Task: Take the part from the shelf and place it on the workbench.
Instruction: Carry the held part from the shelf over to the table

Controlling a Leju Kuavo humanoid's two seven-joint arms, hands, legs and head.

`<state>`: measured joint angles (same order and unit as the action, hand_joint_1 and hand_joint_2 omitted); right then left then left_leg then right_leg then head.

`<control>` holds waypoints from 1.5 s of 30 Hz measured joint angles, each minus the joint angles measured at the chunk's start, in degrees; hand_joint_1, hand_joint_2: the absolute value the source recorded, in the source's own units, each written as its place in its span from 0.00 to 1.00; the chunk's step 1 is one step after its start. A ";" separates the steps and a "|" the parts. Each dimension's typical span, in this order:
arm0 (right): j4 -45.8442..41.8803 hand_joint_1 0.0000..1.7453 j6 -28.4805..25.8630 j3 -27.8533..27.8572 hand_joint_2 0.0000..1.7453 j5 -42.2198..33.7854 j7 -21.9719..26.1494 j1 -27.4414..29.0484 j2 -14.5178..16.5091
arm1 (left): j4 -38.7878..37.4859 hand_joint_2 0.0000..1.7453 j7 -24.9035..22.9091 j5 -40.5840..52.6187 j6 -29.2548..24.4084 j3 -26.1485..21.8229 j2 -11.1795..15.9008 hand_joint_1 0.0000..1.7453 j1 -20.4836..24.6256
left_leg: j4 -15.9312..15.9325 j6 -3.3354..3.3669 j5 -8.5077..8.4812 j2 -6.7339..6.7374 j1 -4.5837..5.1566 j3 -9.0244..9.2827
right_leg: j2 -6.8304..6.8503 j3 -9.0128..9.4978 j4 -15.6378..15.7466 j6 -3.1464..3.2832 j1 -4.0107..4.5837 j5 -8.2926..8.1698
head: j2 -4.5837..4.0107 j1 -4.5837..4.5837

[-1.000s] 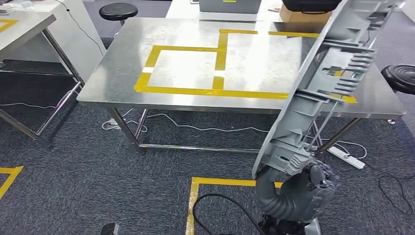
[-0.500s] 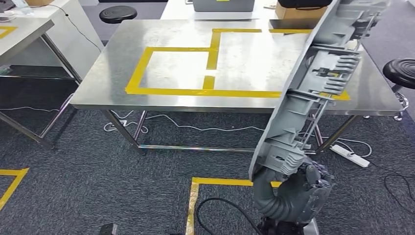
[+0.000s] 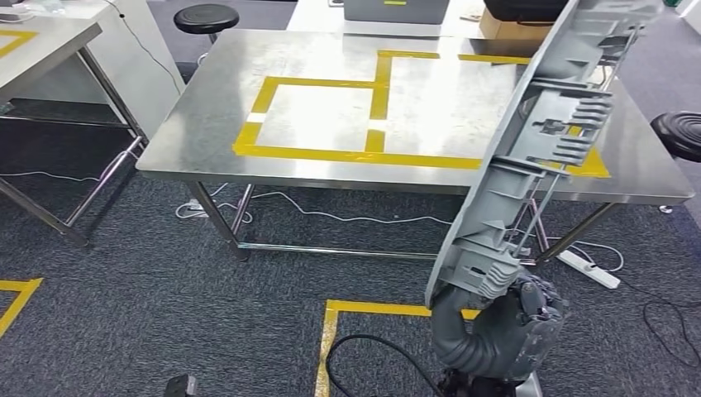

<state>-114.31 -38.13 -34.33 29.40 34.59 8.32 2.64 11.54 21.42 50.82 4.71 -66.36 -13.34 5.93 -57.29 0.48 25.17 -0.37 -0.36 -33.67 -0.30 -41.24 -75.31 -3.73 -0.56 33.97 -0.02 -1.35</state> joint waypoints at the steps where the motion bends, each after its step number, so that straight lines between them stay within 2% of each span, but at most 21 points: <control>1: 0.00 1.00 -0.10 0.03 1.00 0.02 0.02 0.03 0.00 | 0.00 1.00 0.08 -0.04 0.09 -0.02 0.00 0.00 -0.01 | 0.00 -0.01 0.02 -0.02 0.02 0.08 | 0.00 0.28 0.72 0.03 -0.01 -1.03 | 0.00 0.00; 4: -0.02 1.00 -0.23 0.09 1.00 0.05 0.03 0.04 -0.01 | 0.00 1.00 0.20 -0.12 0.25 -0.04 -0.02 0.00 0.01 | -0.12 -0.41 0.23 -0.23 0.09 0.37 | -0.02 5.71 11.57 0.27 -0.05 -6.42 | 0.00 -0.02; 6: -0.03 1.00 -0.32 0.09 1.00 0.07 0.04 0.02 -0.01 | 0.00 1.00 -0.05 -0.32 0.33 -0.08 0.02 0.00 0.02 | -0.27 -1.04 0.26 -0.35 0.28 0.31 | -0.16 7.78 15.74 0.70 0.02 -7.52 | 0.00 0.08; 10: -0.18 1.00 -0.65 0.45 1.00 0.23 0.64 0.34 0.20 | 0.00 1.00 -0.74 -0.46 0.47 -0.19 0.07 0.00 0.03 | -0.75 -2.22 0.71 -0.33 0.16 0.02 | -0.26 7.75 16.11 2.16 0.05 -7.64 | 0.00 0.32; 12: -0.45 1.00 -0.76 1.32 1.00 0.64 1.49 0.99 0.76 | 0.00 1.00 -0.17 -0.32 0.14 -0.20 0.06 0.00 0.02 | -5.30 -2.76 3.60 -0.23 0.11 -2.05 | -0.09 7.80 16.24 2.69 -0.13 -7.75 | 0.00 0.64; 14: -0.73 1.00 -0.78 2.39 1.00 1.39 2.23 1.78 1.45 | 0.00 1.00 0.93 -0.03 -0.88 -0.20 0.07 0.00 -0.05 | -12.97 -3.07 7.06 -0.16 0.04 -5.71 | 0.01 7.69 16.23 2.91 -0.08 -7.75 | 0.00 0.88; 16: -0.97 1.00 -0.78 3.27 1.00 2.08 2.68 2.51 1.97 | 0.00 1.00 2.29 0.15 -1.42 -0.20 0.07 0.00 -0.16 | -16.11 -3.05 7.27 -0.15 0.03 -7.27 | -0.02 7.66 16.22 2.93 -0.03 -7.75 | 0.00 0.88; 17: -1.06 1.00 -0.78 3.62 1.00 2.30 2.87 2.80 2.18 | 0.00 1.00 3.00 0.21 -1.25 -0.19 0.08 0.00 -0.19 | -14.37 -2.91 5.76 -0.15 0.03 -6.43 | -0.08 7.70 16.22 2.92 -0.03 -7.75 | 0.00 0.87; 19: -1.18 1.00 -0.78 4.08 1.00 2.55 3.16 3.18 2.50 | 0.00 1.00 4.38 0.43 -0.65 -0.15 0.09 0.00 -0.14 | -7.02 -2.49 1.94 -0.07 0.07 -2.73 | -0.20 7.79 16.18 2.77 0.06 -7.70 | 0.00 0.91; 21: -1.31 1.00 -0.79 4.36 1.00 2.69 3.26 3.45 2.67 | 0.00 1.00 5.95 0.80 -0.06 0.00 0.05 0.00 -0.01 | -1.37 -2.03 0.39 -0.02 0.16 0.00 | -0.28 7.65 16.10 2.31 0.28 -7.67 | 0.00 0.89; 24: -1.49 1.00 -0.81 4.66 1.00 2.75 3.30 3.78 2.74 | 0.00 1.00 8.89 1.32 1.56 0.21 -0.01 0.00 -0.14 | -0.05 -1.17 0.40 -0.08 0.24 0.36 | -0.25 7.52 16.39 1.28 0.25 -7.79 | 0.00 0.87; 26: -1.55 1.00 -0.83 4.75 1.00 2.75 3.31 3.90 2.75 | 0.00 1.00 10.65 1.51 2.51 0.35 -0.03 0.00 -0.27 | 0.28 -0.51 0.19 -0.08 0.05 0.52 | -0.19 6.69 14.49 0.69 0.18 -6.32 | 0.00 0.62; 29: -1.57 1.00 -0.84 4.93 1.00 2.75 3.37 4.04 2.75 | 0.00 1.00 11.63 1.89 2.75 0.58 -0.04 0.00 -0.35 | 0.38 -0.04 0.18 -0.04 0.01 0.60 | -0.14 1.95 4.21 0.18 0.14 -1.23 | 0.00 0.21; 30: -1.57 1.00 -0.84 4.98 1.00 2.75 3.40 4.11 2.75 | 0.00 1.00 11.85 1.96 2.74 0.61 -0.04 0.00 -0.41 | 0.38 -0.01 0.20 -0.03 0.04 0.62 | -0.13 0.61 1.43 0.09 0.12 -0.43 | 0.00 0.21; 31: -1.57 1.00 -0.84 5.01 1.00 2.75 3.43 4.17 2.75 | 0.00 1.00 12.24 2.00 2.72 0.64 -0.05 0.00 -0.46 | 0.37 0.00 0.22 -0.03 0.05 0.66 | -0.13 0.17 0.62 0.04 0.12 -0.71 | 0.00 0.19; 32: -1.58 1.00 -0.84 5.02 1.00 2.75 3.44 4.23 2.75 | 0.00 1.00 12.79 2.12 2.73 0.72 -0.08 0.00 -0.50 | 0.37 -0.01 0.25 -0.07 0.05 0.74 | -0.13 0.84 2.04 0.05 0.09 -2.01 | 0.00 0.20; 34: -1.58 1.00 -0.84 5.04 1.00 2.72 3.44 4.25 2.75 | 0.00 1.00 13.89 2.56 3.27 1.17 -0.14 0.00 -0.55 | 0.33 -0.23 0.38 -0.23 0.06 0.96 | -0.12 4.63 9.66 0.12 0.00 -5.69 | 0.00 0.17; 36: -1.58 1.00 -0.84 5.03 1.00 2.63 3.46 4.20 2.75 | 0.00 1.00 14.28 2.79 4.74 1.63 -0.11 0.00 -0.58 | 0.15 -0.76 0.49 -0.39 0.29 0.98 | -0.26 7.58 15.45 0.54 -0.04 -7.55 | 0.00 0.25; 39: -1.57 1.00 -0.84 5.01 1.00 2.57 3.49 4.14 2.75 | 0.00 1.00 14.29 1.98 7.62 1.70 -0.05 0.00 -0.68 | 0.32 -1.65 0.34 -0.43 0.35 0.90 | -0.43 7.92 16.41 1.59 0.11 -7.75 | 0.00 0.40; 41: -1.57 1.00 -0.84 4.99 1.00 2.57 3.49 4.10 2.75 | 0.00 1.00 14.29 1.52 8.90 1.68 -0.04 0.00 -0.69 | -1.03 -2.25 1.49 -0.35 0.26 0.27 | -0.34 7.96 16.58 2.26 -0.04 -7.91 | 0.00 0.60; 45: -1.55 1.00 -0.84 4.97 1.00 2.55 3.48 4.08 2.75 | 0.00 1.00 14.31 1.25 9.54 1.67 0.07 0.00 -0.81 | -14.11 -3.04 7.60 -0.24 0.14 -6.08 | -0.11 7.89 16.66 2.96 -0.15 -7.88 | 0.00 1.05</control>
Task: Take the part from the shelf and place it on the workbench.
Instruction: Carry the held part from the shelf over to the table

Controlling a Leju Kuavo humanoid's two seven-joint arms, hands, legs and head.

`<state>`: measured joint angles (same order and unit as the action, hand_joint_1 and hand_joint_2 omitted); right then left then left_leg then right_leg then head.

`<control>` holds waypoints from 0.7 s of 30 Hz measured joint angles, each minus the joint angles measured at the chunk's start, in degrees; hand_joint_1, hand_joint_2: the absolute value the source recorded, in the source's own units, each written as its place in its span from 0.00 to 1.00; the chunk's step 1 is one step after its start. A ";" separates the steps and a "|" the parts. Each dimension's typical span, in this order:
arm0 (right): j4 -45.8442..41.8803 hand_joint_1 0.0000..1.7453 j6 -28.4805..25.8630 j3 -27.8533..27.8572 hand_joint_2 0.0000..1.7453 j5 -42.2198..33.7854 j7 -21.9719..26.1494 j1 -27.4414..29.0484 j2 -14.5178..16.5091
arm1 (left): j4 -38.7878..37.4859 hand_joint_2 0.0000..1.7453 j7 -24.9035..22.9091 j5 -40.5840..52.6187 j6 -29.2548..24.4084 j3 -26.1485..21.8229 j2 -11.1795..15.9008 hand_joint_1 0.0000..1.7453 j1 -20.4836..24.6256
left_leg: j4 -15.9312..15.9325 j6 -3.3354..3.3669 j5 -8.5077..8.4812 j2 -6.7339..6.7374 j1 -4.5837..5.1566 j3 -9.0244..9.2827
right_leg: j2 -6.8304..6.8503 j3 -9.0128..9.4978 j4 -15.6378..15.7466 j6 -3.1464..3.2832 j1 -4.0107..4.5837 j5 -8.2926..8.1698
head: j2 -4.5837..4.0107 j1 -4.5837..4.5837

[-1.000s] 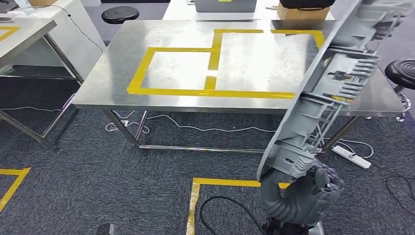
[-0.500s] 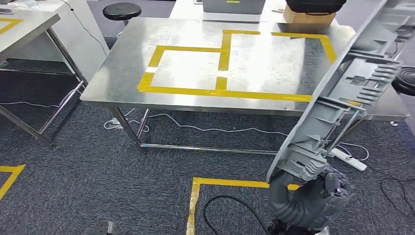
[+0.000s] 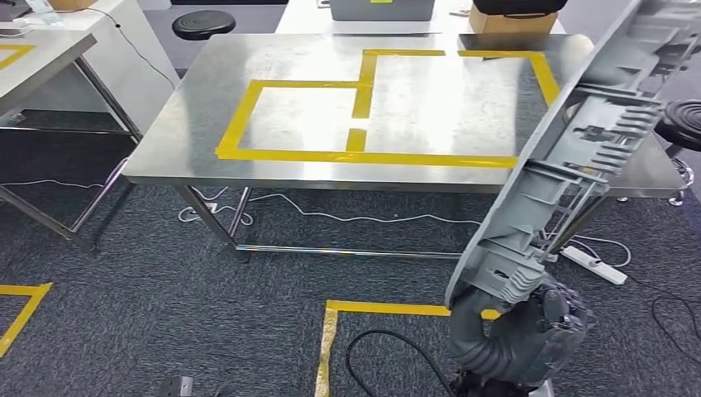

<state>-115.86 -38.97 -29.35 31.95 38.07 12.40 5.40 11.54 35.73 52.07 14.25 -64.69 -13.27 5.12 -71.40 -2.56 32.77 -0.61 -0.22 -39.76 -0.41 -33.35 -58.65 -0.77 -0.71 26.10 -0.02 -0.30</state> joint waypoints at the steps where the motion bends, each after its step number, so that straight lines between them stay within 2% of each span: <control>1: 0.01 1.00 0.01 0.00 1.00 0.00 -0.01 0.00 0.00 | 0.00 1.00 0.02 -0.14 0.02 -0.01 0.03 0.00 -0.07 | -1.63 -0.02 0.01 0.00 0.00 -0.91 | 0.00 0.01 0.00 0.04 0.01 0.06 | 0.00 0.01; 2: 0.02 1.00 0.01 0.00 1.00 -0.01 -0.01 -0.01 0.00 | 0.00 1.00 0.03 -0.28 0.05 -0.03 0.07 0.00 -0.12 | -1.13 0.03 -1.05 0.01 0.00 -0.78 | -0.01 0.06 0.00 0.02 0.01 0.10 | 0.00 0.01; 3: 0.02 1.00 0.01 -0.01 1.00 -0.02 -0.02 -0.02 0.00 | 0.00 1.00 0.02 -0.48 0.18 -0.07 0.10 0.00 -0.15 | 1.46 0.15 -2.91 0.02 0.00 0.43 | -0.05 0.15 0.00 -0.04 0.01 0.16 | 0.00 0.01; 4: 0.02 1.00 0.01 -0.01 1.00 -0.04 -0.02 -0.05 0.00 | 0.00 1.00 -0.02 -0.66 0.41 -0.11 0.14 0.00 -0.14 | 5.26 0.36 -4.92 0.10 0.01 2.35 | -0.09 0.27 0.00 -0.16 0.01 0.25 | 0.00 0.02; 6: 0.02 1.00 0.00 -0.02 1.00 -0.07 -0.02 -0.09 -0.01 | 0.00 1.00 -0.08 -0.95 1.05 -0.20 0.19 0.00 -0.04 | 12.17 0.89 -6.93 0.24 0.10 5.81 | -0.17 0.39 -0.04 -0.71 0.24 0.52 | 0.00 0.03; 8: 0.03 1.00 0.00 -0.02 1.00 -0.10 -0.02 -0.12 -0.03 | 0.00 1.00 -0.08 -1.20 1.50 -0.25 0.21 0.00 -0.01 | 14.56 1.65 -6.66 0.23 0.19 6.81 | -0.20 0.66 -0.05 -1.54 0.44 0.42 | 0.00 -0.02; 10: 0.05 1.00 0.00 -0.04 1.00 -0.14 -0.02 -0.17 -0.05 | 0.00 1.00 0.01 -1.62 1.81 -0.33 0.25 0.00 -0.13 | 14.76 2.55 -6.46 0.07 0.12 7.25 | -0.12 0.93 -0.44 -2.23 0.33 0.48 | 0.00 -0.15; 11: 0.07 1.00 0.00 -0.05 1.00 -0.16 -0.02 -0.20 -0.08 | 0.00 1.00 0.07 -1.80 1.96 -0.38 0.27 0.00 -0.17 | 14.84 2.93 -6.33 0.01 0.08 7.66 | -0.06 0.53 -1.53 -2.45 0.30 1.04 | 0.00 -0.28; 12: 0.07 1.00 0.00 -0.07 1.00 -0.18 -0.02 -0.24 -0.10 | 0.00 1.00 0.11 -1.89 2.07 -0.42 0.28 0.00 -0.18 | 14.87 3.23 -6.23 -0.04 0.06 8.10 | -0.02 -0.46 -3.52 -2.60 0.26 2.08 | 0.00 -0.43; 13: 0.08 1.00 0.00 -0.07 1.00 -0.19 -0.03 -0.26 -0.12 | 0.00 1.00 0.14 -1.91 2.15 -0.44 0.30 0.00 -0.18 | 14.90 3.45 -6.05 -0.04 0.09 8.40 | 0.00 -2.20 -6.70 -2.70 0.25 3.46 | 0.00 -0.57; 15: 0.09 1.00 0.00 -0.10 1.00 -0.20 -0.07 -0.28 -0.17 | 0.00 1.00 0.13 -1.87 2.01 -0.50 0.35 0.00 -0.24 | 14.84 3.66 -5.67 -0.04 0.17 8.92 | 0.00 -6.71 -13.96 -2.88 0.25 5.99 | 0.00 -0.72; 16: 0.10 1.00 0.00 -0.14 1.00 -0.20 -0.11 -0.28 -0.20 | 0.00 1.00 0.10 -1.83 1.76 -0.54 0.38 0.00 -0.31 | 14.82 3.68 -5.41 -0.06 0.19 9.27 | 0.00 -8.36 -15.98 -2.98 0.24 6.24 | 0.00 -0.74; 17: 0.10 1.00 0.00 -0.19 1.00 -0.20 -0.16 -0.28 -0.23 | 0.00 1.00 0.00 -1.78 1.40 -0.57 0.40 0.00 -0.37 | 14.79 3.63 -5.12 -0.11 0.19 9.73 | 0.01 -9.02 -15.95 -3.04 0.21 5.49 | 0.00 -0.80; 18: 0.10 1.00 0.00 -0.24 1.00 -0.20 -0.21 -0.28 -0.26 | 0.00 1.00 -0.16 -1.74 0.97 -0.59 0.42 0.00 -0.40 | 14.79 3.55 -4.76 -0.19 0.18 10.29 | 0.02 -8.62 -13.83 -3.07 0.18 3.76 | 0.00 -0.84; 20: 0.11 1.00 0.00 -0.30 1.00 -0.19 -0.28 -0.29 -0.31 | 0.00 1.00 -0.70 -1.78 0.00 -0.68 0.43 0.00 -0.38 | 14.73 3.14 -3.78 -0.35 0.21 11.51 | 0.03 -6.27 -6.42 -2.94 0.20 -0.89 | 0.00 -0.94; 21: 0.11 1.00 0.00 -0.31 1.00 -0.17 -0.30 -0.32 -0.33 | 0.00 1.00 -0.96 -1.91 -0.44 -0.80 0.44 0.00 -0.33 | 14.67 2.85 -3.34 -0.37 0.29 11.78 | 0.02 -5.21 -3.48 -2.58 0.25 -2.16 | 0.00 -0.98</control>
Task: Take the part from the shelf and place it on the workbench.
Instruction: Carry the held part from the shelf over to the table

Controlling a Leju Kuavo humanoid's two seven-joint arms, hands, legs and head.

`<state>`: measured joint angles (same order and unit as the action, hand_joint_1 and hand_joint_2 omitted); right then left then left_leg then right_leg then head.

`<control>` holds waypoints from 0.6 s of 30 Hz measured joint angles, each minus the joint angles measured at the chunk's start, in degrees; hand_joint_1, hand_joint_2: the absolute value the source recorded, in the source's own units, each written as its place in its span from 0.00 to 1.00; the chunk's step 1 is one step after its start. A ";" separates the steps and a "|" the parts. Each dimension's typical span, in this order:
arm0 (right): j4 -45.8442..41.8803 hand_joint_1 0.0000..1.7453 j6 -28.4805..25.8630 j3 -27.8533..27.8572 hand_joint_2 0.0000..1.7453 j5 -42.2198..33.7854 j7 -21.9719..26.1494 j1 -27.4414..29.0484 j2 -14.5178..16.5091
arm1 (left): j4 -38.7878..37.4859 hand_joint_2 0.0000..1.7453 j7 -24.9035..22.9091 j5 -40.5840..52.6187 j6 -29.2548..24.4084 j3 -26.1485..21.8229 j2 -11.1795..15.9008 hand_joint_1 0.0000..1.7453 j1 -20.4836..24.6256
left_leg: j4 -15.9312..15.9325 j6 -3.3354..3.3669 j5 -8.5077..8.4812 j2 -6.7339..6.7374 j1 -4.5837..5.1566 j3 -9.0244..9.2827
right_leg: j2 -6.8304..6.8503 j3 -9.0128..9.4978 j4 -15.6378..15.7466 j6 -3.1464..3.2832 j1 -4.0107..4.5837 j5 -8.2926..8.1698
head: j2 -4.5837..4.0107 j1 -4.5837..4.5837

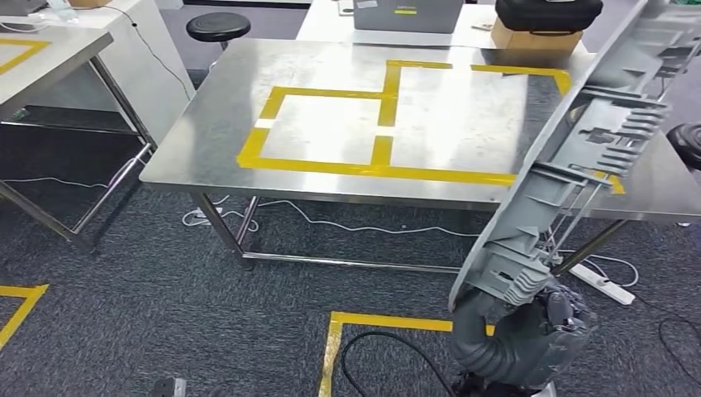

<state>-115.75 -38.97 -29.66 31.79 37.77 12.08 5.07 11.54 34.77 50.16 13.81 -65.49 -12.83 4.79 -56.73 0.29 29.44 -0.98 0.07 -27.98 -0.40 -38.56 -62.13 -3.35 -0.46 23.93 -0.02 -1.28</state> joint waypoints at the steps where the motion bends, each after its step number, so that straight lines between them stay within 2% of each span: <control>1: 0.00 1.00 0.00 -0.01 1.00 0.03 -0.01 -0.01 -0.02 | 0.00 1.00 -0.22 -0.16 -0.35 -0.20 0.01 0.00 0.05 | -0.05 -0.33 0.37 0.03 0.07 0.08 | -0.04 0.55 1.75 0.42 0.08 -0.87 | 0.00 -0.03; 3: -0.01 1.00 0.00 -0.04 1.00 0.08 -0.02 -0.06 -0.04 | 0.00 1.00 -0.41 -0.44 -0.68 -0.65 0.02 0.00 0.15 | -0.10 -0.83 0.69 0.10 0.17 0.01 | -0.14 0.77 2.27 1.31 0.13 -0.73 | 0.00 -0.03; 5: -0.01 1.00 0.00 -0.09 1.00 0.11 -0.05 -0.05 -0.04 | 0.00 1.00 -0.44 -0.49 -0.82 -0.87 0.00 0.00 0.27 | -1.48 -1.31 0.89 0.20 0.14 -0.49 | -0.14 1.10 2.48 1.79 -0.04 -0.75 | 0.00 0.02; 7: -0.01 1.00 0.00 -0.11 1.00 0.13 -0.06 -0.05 -0.04 | 0.00 1.00 -0.49 -0.50 -1.02 -0.92 0.01 0.00 0.43 | -6.68 -1.90 2.54 0.31 0.05 -3.47 | -0.01 1.58 2.73 2.23 -0.21 -0.48 | 0.00 0.12; 9: -0.01 1.00 0.00 -0.11 1.00 0.13 -0.06 -0.07 -0.04 | 0.00 1.00 -0.63 -0.50 -1.18 -0.99 0.03 0.00 0.44 | -13.72 -2.37 5.53 0.34 -0.07 -8.07 | 0.05 1.73 2.76 2.54 -0.22 -0.21 | 0.00 0.16; 10: -0.01 1.00 0.00 -0.11 1.00 0.13 -0.06 -0.06 -0.04 | 0.00 1.00 -0.71 -0.50 -1.26 -1.04 0.04 0.00 0.39 | -15.89 -2.50 6.25 0.34 -0.12 -9.87 | 0.01 1.81 2.76 2.60 -0.23 -0.09 | 0.00 0.17; 11: -0.01 1.00 0.00 -0.11 1.00 0.13 -0.07 -0.05 -0.04 | 0.00 1.00 -0.77 -0.49 -1.32 -1.08 0.05 0.00 0.35 | -16.37 -2.57 5.82 0.34 -0.16 -10.83 | -0.04 1.95 2.76 2.60 -0.25 0.04 | 0.00 0.16; 12: -0.01 1.00 0.00 -0.11 1.00 0.14 -0.07 -0.05 -0.04 | 0.00 1.00 -0.79 -0.46 -1.39 -1.11 0.05 0.00 0.32 | -14.93 -2.59 4.17 0.34 -0.20 -10.78 | -0.10 2.17 2.76 2.54 -0.28 0.17 | 0.00 0.17; 14: -0.01 1.00 0.00 -0.11 1.00 0.14 -0.07 -0.04 -0.04 | 0.00 1.00 -0.70 -0.40 -1.47 -1.13 0.04 0.00 0.35 | -8.32 -2.59 -0.79 0.37 -0.33 -8.55 | -0.19 2.70 2.73 2.21 -0.35 0.44 | 0.00 0.19; 15: -0.01 1.00 0.00 -0.11 1.00 0.14 -0.07 -0.04 -0.04 | 0.00 1.00 -0.62 -0.37 -1.47 -1.13 0.01 0.00 0.41 | -4.96 -2.45 -2.18 0.41 -0.39 -7.39 | -0.23 2.81 2.59 1.98 -0.30 0.56 | 0.00 0.26; 16: -0.01 1.00 0.00 -0.11 1.00 0.14 -0.07 -0.04 -0.04 | 0.00 1.00 -0.49 -0.34 -1.40 -1.13 -0.03 0.00 0.47 | -2.77 -2.23 -2.99 0.44 -0.41 -6.66 | -0.24 2.80 2.50 1.69 -0.22 0.69 | 0.00 0.30; 18: -0.01 1.00 0.00 -0.11 1.00 0.15 -0.09 -0.02 -0.04 | 0.00 1.00 -0.25 -0.31 -1.05 -1.14 -0.08 0.00 0.46 | -1.37 -1.50 -3.08 0.42 -0.32 -6.35 | -0.23 2.75 2.51 1.00 -0.10 0.86 | 0.00 0.40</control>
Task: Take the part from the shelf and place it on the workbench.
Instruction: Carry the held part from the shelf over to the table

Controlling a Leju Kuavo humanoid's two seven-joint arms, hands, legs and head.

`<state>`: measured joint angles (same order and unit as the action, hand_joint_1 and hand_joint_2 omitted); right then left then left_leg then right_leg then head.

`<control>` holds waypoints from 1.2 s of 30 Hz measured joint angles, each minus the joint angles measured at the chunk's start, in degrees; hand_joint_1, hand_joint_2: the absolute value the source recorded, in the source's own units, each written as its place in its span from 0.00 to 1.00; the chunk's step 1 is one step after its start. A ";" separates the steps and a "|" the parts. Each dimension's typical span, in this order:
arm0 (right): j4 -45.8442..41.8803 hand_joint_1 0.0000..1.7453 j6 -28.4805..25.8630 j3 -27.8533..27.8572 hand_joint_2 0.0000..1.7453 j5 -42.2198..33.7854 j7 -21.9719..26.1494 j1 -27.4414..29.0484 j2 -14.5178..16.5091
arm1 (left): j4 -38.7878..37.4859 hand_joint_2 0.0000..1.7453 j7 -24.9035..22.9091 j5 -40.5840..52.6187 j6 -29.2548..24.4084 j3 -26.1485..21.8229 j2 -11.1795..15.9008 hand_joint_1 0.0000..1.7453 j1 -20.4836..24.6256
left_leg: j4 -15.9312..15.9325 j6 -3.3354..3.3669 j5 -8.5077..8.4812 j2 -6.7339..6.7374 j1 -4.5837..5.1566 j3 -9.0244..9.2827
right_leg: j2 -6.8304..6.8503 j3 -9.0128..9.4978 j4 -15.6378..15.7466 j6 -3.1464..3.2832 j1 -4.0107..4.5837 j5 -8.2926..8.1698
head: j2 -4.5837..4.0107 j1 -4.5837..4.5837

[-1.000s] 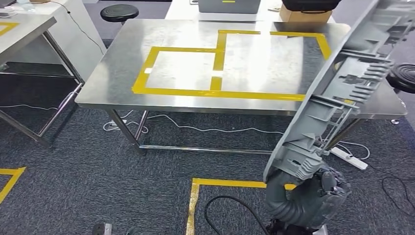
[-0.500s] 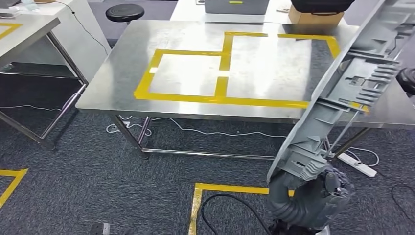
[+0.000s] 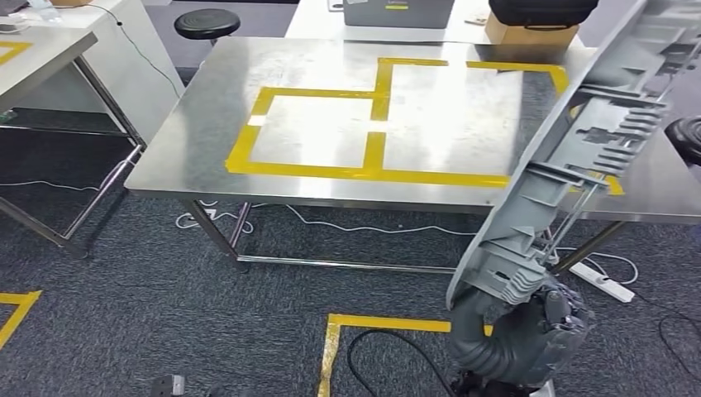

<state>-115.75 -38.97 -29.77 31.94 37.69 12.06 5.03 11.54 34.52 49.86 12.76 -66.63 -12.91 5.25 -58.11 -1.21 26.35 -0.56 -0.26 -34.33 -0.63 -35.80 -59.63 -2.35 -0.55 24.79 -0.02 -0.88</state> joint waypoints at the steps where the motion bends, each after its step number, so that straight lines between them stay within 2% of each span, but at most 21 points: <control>1: 0.00 1.00 0.00 0.00 1.00 -0.01 -0.01 0.01 0.00 | 0.00 1.00 0.09 0.01 0.24 -0.01 -0.01 0.00 -0.06 | -0.04 0.40 -0.39 -0.04 -0.04 0.03 | 0.04 -0.06 0.07 -0.37 -0.05 0.09 | 0.00 -0.01; 3: 0.00 1.00 0.00 0.00 1.00 -0.01 -0.03 0.01 -0.01 | 0.00 1.00 0.29 0.03 0.87 -0.02 0.01 0.00 -0.11 | 0.12 1.28 -0.21 -0.16 -0.16 0.20 | 0.14 -0.87 -1.66 -0.93 -0.11 1.14 | 0.00 -0.21; 4: 0.00 1.00 0.00 0.00 1.00 -0.02 -0.04 0.00 -0.02 | 0.00 1.00 0.40 0.04 1.25 -0.02 0.01 0.00 -0.12 | 0.19 1.68 0.07 -0.20 -0.20 0.34 | 0.18 -2.18 -4.33 -1.08 -0.11 2.45 | 0.00 -0.32; 6: 0.00 1.00 0.00 0.00 1.00 -0.04 -0.09 -0.01 -0.05 | 0.00 1.00 0.59 0.09 1.92 -0.02 0.02 0.00 -0.23 | 0.19 2.16 0.71 -0.23 -0.03 0.83 | 0.20 -6.06 -12.22 -1.20 -0.07 5.63 | 0.00 -0.52; 7: 0.00 1.00 0.00 -0.01 1.00 -0.05 -0.11 0.00 -0.07 | 0.00 1.00 0.63 0.11 2.10 -0.02 0.03 0.00 -0.32 | 0.19 2.24 0.99 -0.20 0.07 1.22 | 0.21 -7.76 -15.38 -1.19 -0.06 6.43 | 0.00 -0.53; 8: 0.00 1.00 0.00 -0.01 1.00 -0.05 -0.13 0.01 -0.08 | 0.00 1.00 0.64 0.13 2.19 -0.02 0.04 0.00 -0.38 | 0.18 2.26 1.28 -0.19 0.15 1.71 | 0.21 -8.58 -16.70 -1.15 -0.04 6.18 | 0.00 -0.55; 9: 0.00 1.00 0.00 -0.02 1.00 -0.06 -0.14 0.01 -0.08 | 0.00 1.00 0.64 0.15 2.24 -0.02 0.05 0.00 -0.43 | 0.17 2.22 1.54 -0.19 0.19 2.30 | 0.21 -8.26 -15.75 -1.04 -0.02 4.87 | 0.00 -0.55; 11: 0.00 1.00 0.00 -0.03 1.00 -0.09 -0.15 0.00 -0.09 | 0.00 1.00 0.54 0.15 2.21 -0.02 0.04 0.00 -0.48 | 0.14 1.96 2.13 -0.24 0.21 3.66 | 0.20 -4.91 -8.64 -0.64 0.06 0.64 | 0.00 -0.57; 13: 0.02 1.00 0.00 -0.08 1.00 -0.13 -0.15 -0.06 -0.11 | 0.00 1.00 0.13 0.14 1.69 -0.02 0.02 0.00 -0.41 | -0.03 1.43 2.70 -0.35 0.34 4.42 | 0.19 -1.72 -2.42 -0.23 0.28 -1.38 | 0.00 -0.49; 15: 0.02 1.00 0.00 -0.16 1.00 -0.14 -0.15 -0.10 -0.13 | 0.00 1.00 -0.44 0.11 0.86 -0.02 -0.01 0.00 -0.32 | 0.10 0.81 2.97 -0.37 0.36 4.47 | 0.12 -0.96 -0.95 0.16 0.56 -0.82 | 0.00 -0.29; 18: 0.02 1.00 0.00 -0.25 1.00 -0.14 -0.16 -0.10 -0.13 | 0.00 1.00 -0.87 0.11 0.21 -0.02 -0.05 0.00 -0.18 | -0.70 -0.24 4.01 -0.22 0.27 4.11 | 0.14 -0.27 -0.03 0.96 0.22 -0.24 | 0.00 -0.08; 20: 0.02 1.00 0.00 -0.28 1.00 -0.15 -0.17 -0.10 -0.13 | 0.00 1.00 -1.11 0.13 -0.04 -0.02 -0.03 0.00 -0.14 | -5.97 -0.89 6.30 -0.12 0.19 1.27 | 0.29 0.44 0.44 1.42 -0.03 0.11 | 0.00 0.08; 22: 0.02 1.00 0.00 -0.30 1.00 -0.16 -0.18 -0.10 -0.13 | 0.00 1.00 -1.27 0.13 -0.29 -0.04 0.01 0.00 -0.25 | -13.10 -1.30 8.41 -0.11 0.02 -3.34 | 0.32 0.85 0.50 1.67 -0.09 0.53 | 0.00 0.11; 23: 0.02 1.00 0.00 -0.31 1.00 -0.16 -0.18 -0.09 -0.13 | 0.00 1.00 -1.32 0.13 -0.36 -0.05 0.03 0.00 -0.31 | -14.96 -1.43 8.19 -0.10 -0.06 -4.96 | 0.27 1.09 0.50 1.67 -0.12 0.76 | 0.00 0.13; 24: 0.02 1.00 0.00 -0.31 1.00 -0.16 -0.19 -0.09 -0.13 | 0.00 1.00 -1.36 0.13 -0.39 -0.06 0.05 0.00 -0.34 | -14.81 -1.50 6.79 -0.10 -0.14 -5.59 | 0.21 1.42 0.50 1.62 -0.16 1.01 | 0.00 0.13; 26: 0.02 1.00 0.00 -0.32 1.00 -0.16 -0.21 -0.08 -0.13 | 0.00 1.00 -1.40 0.13 -0.42 -0.06 0.09 0.00 -0.32 | -9.07 -1.55 1.75 -0.01 -0.28 -3.85 | 0.08 2.25 0.50 1.28 -0.27 1.56 | 0.00 0.12; 28: 0.02 1.00 0.00 -0.33 1.00 -0.16 -0.22 -0.07 -0.13 | 0.00 1.00 -1.41 0.13 -0.43 -0.06 0.05 0.00 -0.23 | -2.55 -1.36 -1.33 0.11 -0.28 -1.19 | -0.06 2.78 0.36 0.65 -0.14 2.14 | 0.00 0.22; 30: 0.02 1.00 0.00 -0.33 1.00 -0.18 -0.23 -0.07 -0.13 | 0.00 1.00 -1.44 0.13 -0.44 -0.07 -0.01 0.00 -0.14 | -0.18 -0.71 -1.34 0.13 -0.15 -0.26 | -0.11 2.90 0.44 -0.03 0.03 2.41 | 0.00 0.28; 33: 0.02 1.00 0.00 -0.35 1.00 -0.24 -0.24 -0.08 -0.15 | 0.00 1.00 -1.47 0.13 -0.42 -0.09 -0.02 0.00 -0.18 | 0.20 0.58 -1.13 0.06 -0.29 -0.01 | 0.06 2.66 -0.31 -0.91 -0.05 3.30 | 0.00 0.08; 34: 0.02 1.00 0.00 -0.35 1.00 -0.25 -0.25 -0.08 -0.16 | 0.00 1.00 -1.46 0.14 -0.30 -0.10 -0.03 0.00 -0.19 | 0.29 0.94 -1.09 0.06 -0.38 0.15 | 0.13 1.79 -2.31 -1.13 -0.06 4.49 | 0.00 -0.09; 36: 0.02 1.00 0.00 -0.35 1.00 -0.29 -0.25 -0.08 -0.19 | 0.00 1.00 -1.37 0.22 0.46 -0.10 -0.03 0.00 -0.20 | 0.31 1.43 -0.72 0.06 -0.34 0.39 | 0.19 -1.82 -9.61 -1.34 -0.08 7.93 | 0.00 -0.40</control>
<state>-115.73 -38.97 -30.12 31.65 37.44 11.98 4.84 11.54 33.15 50.08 13.22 -66.73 -12.94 5.05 -57.79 0.22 25.64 -0.51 -0.60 -33.93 -0.43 -37.62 -69.24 -3.69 -0.63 32.72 -0.02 -1.28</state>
